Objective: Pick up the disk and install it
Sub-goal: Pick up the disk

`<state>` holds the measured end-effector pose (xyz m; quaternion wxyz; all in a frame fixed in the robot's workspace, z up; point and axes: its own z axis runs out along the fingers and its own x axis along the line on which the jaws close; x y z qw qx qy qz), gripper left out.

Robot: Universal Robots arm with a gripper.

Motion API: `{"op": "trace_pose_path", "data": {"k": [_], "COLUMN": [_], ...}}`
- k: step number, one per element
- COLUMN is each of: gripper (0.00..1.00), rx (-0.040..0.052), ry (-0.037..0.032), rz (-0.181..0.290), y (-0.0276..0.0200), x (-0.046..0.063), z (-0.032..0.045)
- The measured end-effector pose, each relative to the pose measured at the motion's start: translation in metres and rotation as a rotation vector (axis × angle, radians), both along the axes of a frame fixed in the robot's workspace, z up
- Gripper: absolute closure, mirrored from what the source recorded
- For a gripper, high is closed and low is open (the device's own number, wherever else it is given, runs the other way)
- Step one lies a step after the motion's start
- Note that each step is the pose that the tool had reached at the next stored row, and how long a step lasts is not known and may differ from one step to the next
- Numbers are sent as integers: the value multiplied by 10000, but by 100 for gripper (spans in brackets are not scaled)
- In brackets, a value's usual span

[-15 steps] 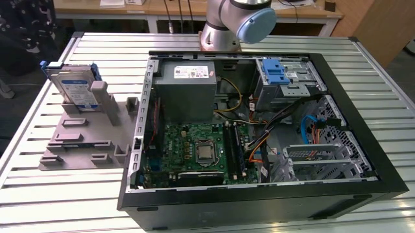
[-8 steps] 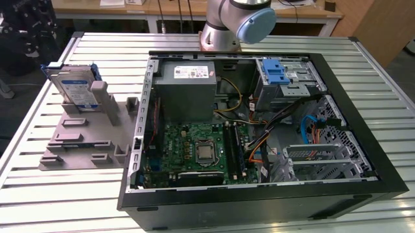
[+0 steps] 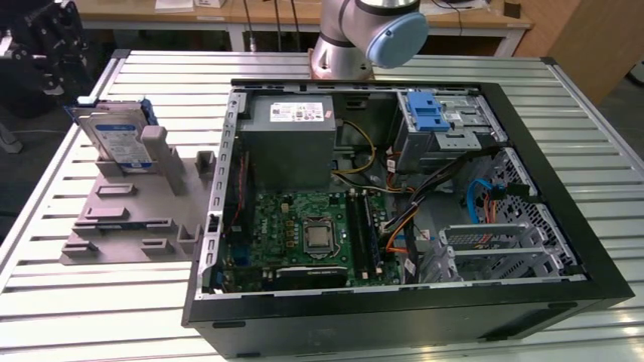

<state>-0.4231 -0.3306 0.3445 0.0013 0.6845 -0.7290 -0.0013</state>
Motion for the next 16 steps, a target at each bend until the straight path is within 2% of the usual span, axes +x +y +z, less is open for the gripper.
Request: {"op": "trace_pose_path", "data": {"k": [6, 16], "gripper": [47, 47], "rx": [-1, 0], "ry": [0, -2], "rz": [139, 145], "y": [48, 59], "x": [-20, -32], "z": [-104, -195]}}
